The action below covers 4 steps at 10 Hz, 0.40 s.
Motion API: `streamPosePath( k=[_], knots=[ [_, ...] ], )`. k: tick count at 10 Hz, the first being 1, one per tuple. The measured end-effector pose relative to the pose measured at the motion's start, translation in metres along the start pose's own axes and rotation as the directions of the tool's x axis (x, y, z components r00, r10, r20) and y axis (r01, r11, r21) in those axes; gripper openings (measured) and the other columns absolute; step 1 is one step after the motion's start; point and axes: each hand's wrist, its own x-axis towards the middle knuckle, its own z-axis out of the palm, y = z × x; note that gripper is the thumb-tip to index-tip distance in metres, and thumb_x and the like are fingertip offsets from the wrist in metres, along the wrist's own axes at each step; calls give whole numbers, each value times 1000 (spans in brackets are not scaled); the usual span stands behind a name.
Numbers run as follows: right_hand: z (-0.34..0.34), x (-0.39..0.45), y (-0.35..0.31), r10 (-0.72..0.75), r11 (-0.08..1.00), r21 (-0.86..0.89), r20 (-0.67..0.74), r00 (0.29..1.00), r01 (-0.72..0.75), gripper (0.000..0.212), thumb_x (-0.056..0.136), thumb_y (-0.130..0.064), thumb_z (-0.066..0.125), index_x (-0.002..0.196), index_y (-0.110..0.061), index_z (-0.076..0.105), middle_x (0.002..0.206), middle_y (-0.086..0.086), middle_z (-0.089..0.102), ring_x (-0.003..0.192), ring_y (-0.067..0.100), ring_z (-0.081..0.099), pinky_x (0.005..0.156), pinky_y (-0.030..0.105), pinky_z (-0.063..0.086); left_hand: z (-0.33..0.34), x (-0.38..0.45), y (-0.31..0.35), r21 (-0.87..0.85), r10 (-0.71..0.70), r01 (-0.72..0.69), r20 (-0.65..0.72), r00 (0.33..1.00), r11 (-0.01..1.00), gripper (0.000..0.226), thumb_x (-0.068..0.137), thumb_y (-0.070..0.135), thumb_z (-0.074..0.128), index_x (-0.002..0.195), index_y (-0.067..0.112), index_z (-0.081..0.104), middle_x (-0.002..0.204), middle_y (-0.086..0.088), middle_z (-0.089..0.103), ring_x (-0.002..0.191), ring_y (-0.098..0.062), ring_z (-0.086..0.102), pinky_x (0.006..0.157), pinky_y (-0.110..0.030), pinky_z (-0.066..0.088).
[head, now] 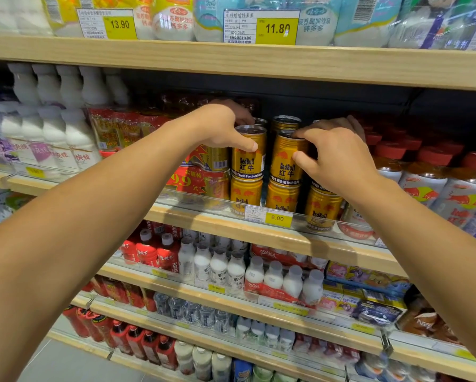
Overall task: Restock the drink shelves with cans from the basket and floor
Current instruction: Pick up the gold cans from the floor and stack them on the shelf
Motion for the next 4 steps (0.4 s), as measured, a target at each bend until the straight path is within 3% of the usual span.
streamPosePath(
  k=[2, 4],
  knots=[
    [-3, 1, -2, 32, 999, -30, 35, 999, -31, 44, 93, -45, 55, 133, -26, 57, 129, 1, 62, 120, 26, 53, 101, 47, 43, 0, -2, 3, 11, 28, -27, -21, 999, 1000, 78, 81, 70, 55, 142, 21, 48, 129, -9, 62, 108, -27, 59, 76, -32, 46],
    [-18, -3, -17, 71, 996, -61, 53, 996, -67, 50, 91, -47, 55, 136, -27, 52, 129, 4, 60, 119, 27, 53, 101, 49, 42, 0, -21, 8, -70, 50, -58, -114, 992, 996, 77, 82, 64, 60, 143, 18, 46, 134, -8, 59, 117, -26, 57, 87, -34, 51]
  ],
)
